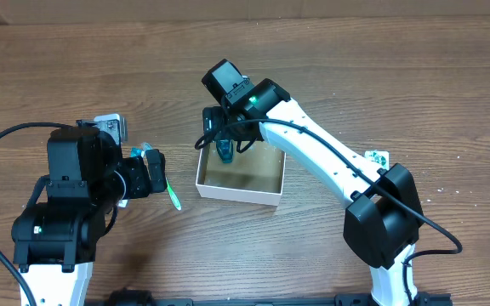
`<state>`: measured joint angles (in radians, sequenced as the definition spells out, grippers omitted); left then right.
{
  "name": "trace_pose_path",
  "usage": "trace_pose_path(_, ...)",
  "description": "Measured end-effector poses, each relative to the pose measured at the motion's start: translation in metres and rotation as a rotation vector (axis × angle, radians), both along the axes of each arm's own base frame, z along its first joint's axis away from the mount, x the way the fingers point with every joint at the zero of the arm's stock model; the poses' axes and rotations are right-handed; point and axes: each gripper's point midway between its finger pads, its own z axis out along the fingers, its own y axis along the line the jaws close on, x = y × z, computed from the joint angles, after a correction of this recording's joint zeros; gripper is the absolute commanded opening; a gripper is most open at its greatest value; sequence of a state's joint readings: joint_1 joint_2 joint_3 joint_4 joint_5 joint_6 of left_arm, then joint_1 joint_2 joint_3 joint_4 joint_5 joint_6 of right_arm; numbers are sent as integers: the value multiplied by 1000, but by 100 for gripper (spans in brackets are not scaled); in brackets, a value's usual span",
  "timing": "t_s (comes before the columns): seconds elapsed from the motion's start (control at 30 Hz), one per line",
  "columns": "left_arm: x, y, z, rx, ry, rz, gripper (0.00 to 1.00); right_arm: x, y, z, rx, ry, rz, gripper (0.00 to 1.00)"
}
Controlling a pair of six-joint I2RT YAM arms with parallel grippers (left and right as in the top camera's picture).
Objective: Pack container
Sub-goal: 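Carry the bottle left into the box and lower it, then open the right gripper, release the bottle and withdraw right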
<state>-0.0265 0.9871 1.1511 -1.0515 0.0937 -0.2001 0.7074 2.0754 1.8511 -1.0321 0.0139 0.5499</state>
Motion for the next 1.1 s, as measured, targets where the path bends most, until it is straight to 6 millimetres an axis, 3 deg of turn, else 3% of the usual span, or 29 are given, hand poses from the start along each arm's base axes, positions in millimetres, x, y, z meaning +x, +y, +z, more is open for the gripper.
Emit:
trace_pose_path(0.13, 0, 0, 0, 0, 0, 0, 100, -1, -1, 4, -10, -10, 34, 92)
trace_pose_path(0.23, -1, 0, 0, 0, 3, 0, 100, -3, -3, 33, 15, -68, 78, 93)
trace_pose_path(0.4, -5, 4, -5, 17, 29, 13, 100, -21, -24, 143, 116, -280, 119, 98)
trace_pose_path(0.43, -5, 4, -5, 19, 31, 14, 100, -28, -36, 169, 129, -337, 104, 100)
trace_pose_path(0.53, -3, 5, -11, 23, 55, 15, 99, -39, -82, 214, 114, -431, -2, 100)
trace_pose_path(0.6, 0, 5, -18, 37, 85, 2, 84, -40, -125, 234, 94, -470, -115, 92)
trace_pose_path(0.73, 9, 8, -44, 70, 183, -16, 66, -38, -216, 234, -3, -436, -354, 57)
trace_pose_path(0.77, 12, 8, -53, 77, 219, -18, 59, -39, -239, 230, -28, -408, -421, 43)
trace_pose_path(0.8, 13, 9, -57, 82, 235, -22, 46, -41, -265, 223, -57, -369, -486, 36)
trace_pose_path(0.87, 18, 10, -83, 91, 333, -24, 28, -43, -302, 215, -80, -318, -599, 35)
trace_pose_path(1.0, 22, 9, -123, 95, 484, -43, 7, -50, -342, 204, -106, -255, -699, 25)
trace_pose_path(1.1, 25, 5, -153, 77, 581, -59, 4, -49, -350, 197, -100, -220, -718, 10)
